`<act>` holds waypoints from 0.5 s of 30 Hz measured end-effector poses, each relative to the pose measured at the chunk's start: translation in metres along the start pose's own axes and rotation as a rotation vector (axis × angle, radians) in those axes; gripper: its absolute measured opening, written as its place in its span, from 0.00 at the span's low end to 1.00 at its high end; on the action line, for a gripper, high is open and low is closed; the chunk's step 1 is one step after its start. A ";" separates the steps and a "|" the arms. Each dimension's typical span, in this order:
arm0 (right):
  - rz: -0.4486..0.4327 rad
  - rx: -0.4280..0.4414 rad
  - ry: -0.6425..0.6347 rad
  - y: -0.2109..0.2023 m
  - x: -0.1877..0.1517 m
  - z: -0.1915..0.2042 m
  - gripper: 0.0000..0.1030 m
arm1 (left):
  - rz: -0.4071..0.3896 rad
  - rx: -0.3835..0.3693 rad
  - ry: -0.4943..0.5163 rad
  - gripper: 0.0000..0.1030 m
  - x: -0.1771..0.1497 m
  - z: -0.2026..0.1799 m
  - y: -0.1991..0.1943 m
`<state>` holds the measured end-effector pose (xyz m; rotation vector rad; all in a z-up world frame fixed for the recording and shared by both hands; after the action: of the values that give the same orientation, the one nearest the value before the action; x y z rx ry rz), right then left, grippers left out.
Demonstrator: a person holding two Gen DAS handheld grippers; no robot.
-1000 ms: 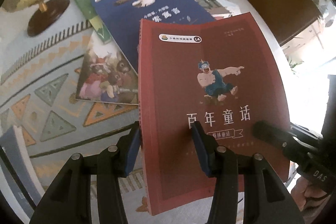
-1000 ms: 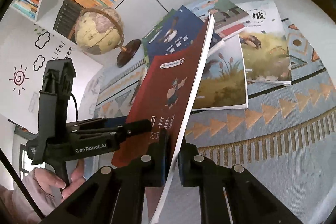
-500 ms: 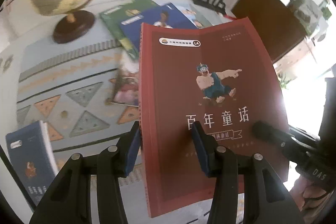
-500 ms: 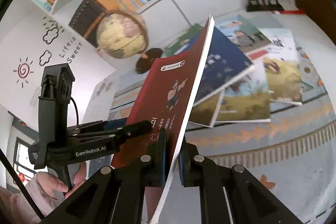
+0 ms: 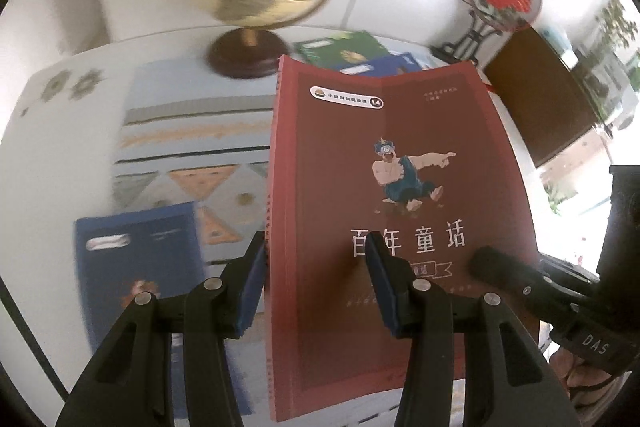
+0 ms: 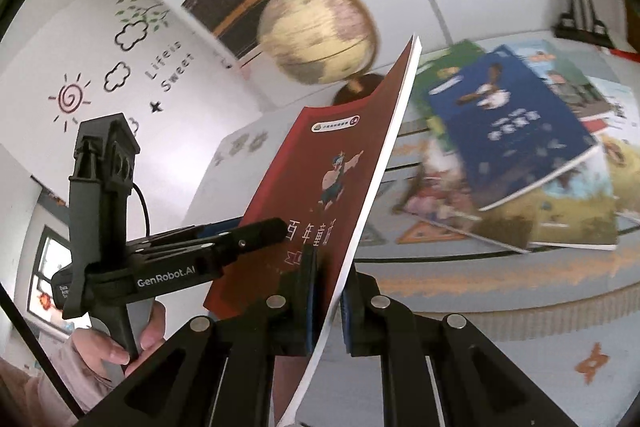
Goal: Organize books
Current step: 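Carry the red fairy-tale book with the right tool and stand it on the stack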
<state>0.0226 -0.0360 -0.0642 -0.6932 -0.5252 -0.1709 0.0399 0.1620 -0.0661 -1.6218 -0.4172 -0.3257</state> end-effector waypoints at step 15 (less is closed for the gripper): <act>0.135 0.093 -0.073 0.100 -0.015 0.074 0.11 | -0.005 0.085 -0.137 0.45 -0.031 0.113 -0.023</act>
<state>0.0120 0.0877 -0.0806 -0.6435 -0.5509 0.0058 -0.0020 0.2738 -0.0701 -1.5648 -0.5332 -0.1984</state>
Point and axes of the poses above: each gripper's, at about its wrist camera, not at the fingertips, and y roughly the way its jaws point, z to its left, x to its top, the point moved 1 cm from there along y, roughly the way its jaws point, and after that the axes turned 10 degrees about x, right-handed, at the moved point
